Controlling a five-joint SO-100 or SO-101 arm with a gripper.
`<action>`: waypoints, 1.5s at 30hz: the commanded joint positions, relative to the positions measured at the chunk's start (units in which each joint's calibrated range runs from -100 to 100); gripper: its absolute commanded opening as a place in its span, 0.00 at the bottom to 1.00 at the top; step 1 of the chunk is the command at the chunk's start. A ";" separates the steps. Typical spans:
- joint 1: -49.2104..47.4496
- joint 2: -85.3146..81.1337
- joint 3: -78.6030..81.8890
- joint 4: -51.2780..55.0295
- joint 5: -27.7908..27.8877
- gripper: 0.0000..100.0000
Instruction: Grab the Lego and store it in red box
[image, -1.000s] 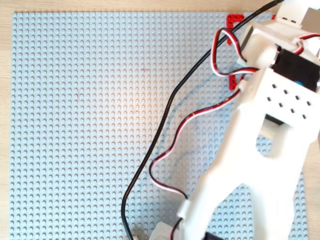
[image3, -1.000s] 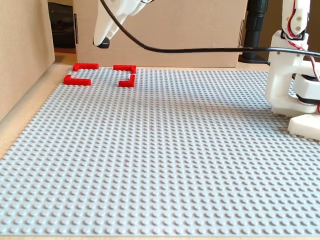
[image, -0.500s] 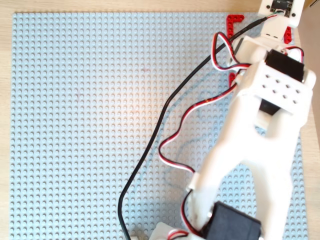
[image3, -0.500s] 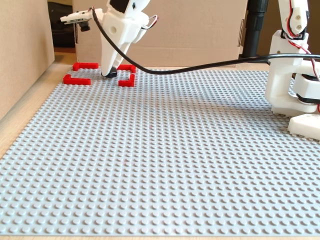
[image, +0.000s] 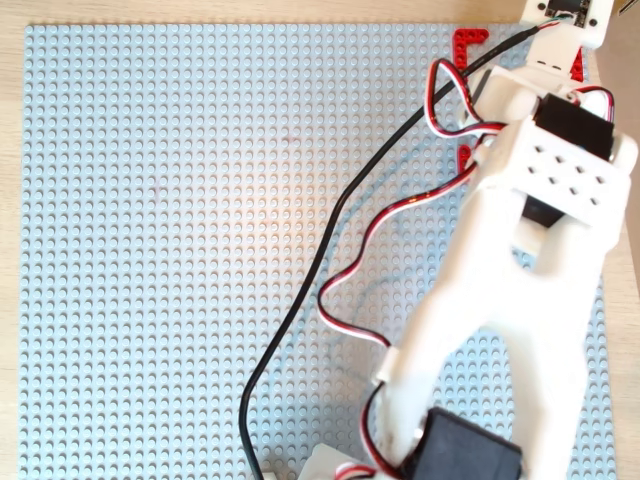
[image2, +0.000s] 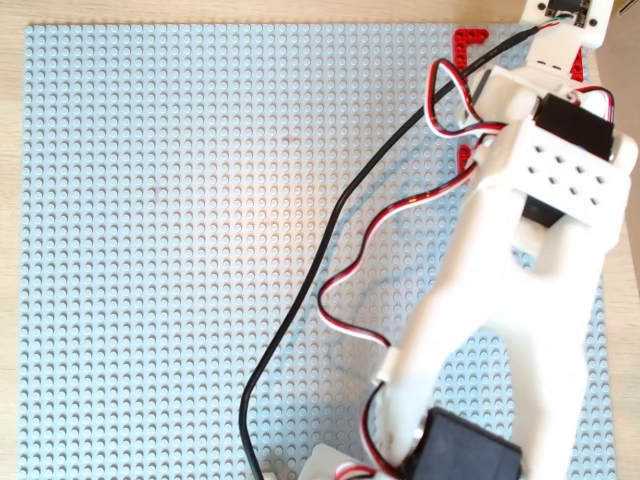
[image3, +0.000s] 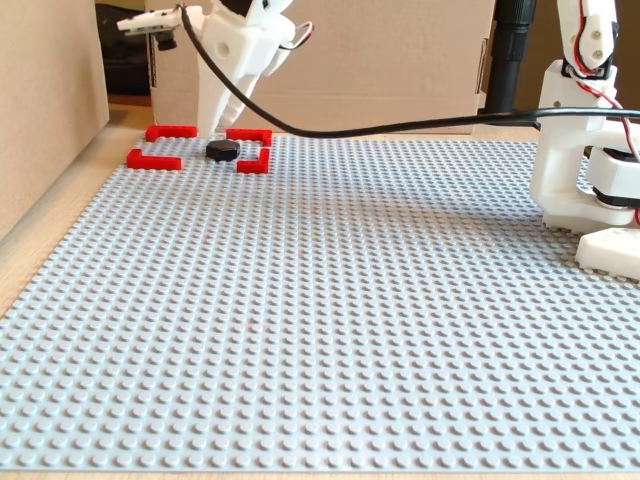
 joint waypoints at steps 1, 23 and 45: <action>0.10 -12.25 -2.95 5.42 -0.72 0.07; -13.90 -65.81 12.23 24.81 -2.33 0.04; -14.27 -105.64 23.69 38.23 -2.38 0.04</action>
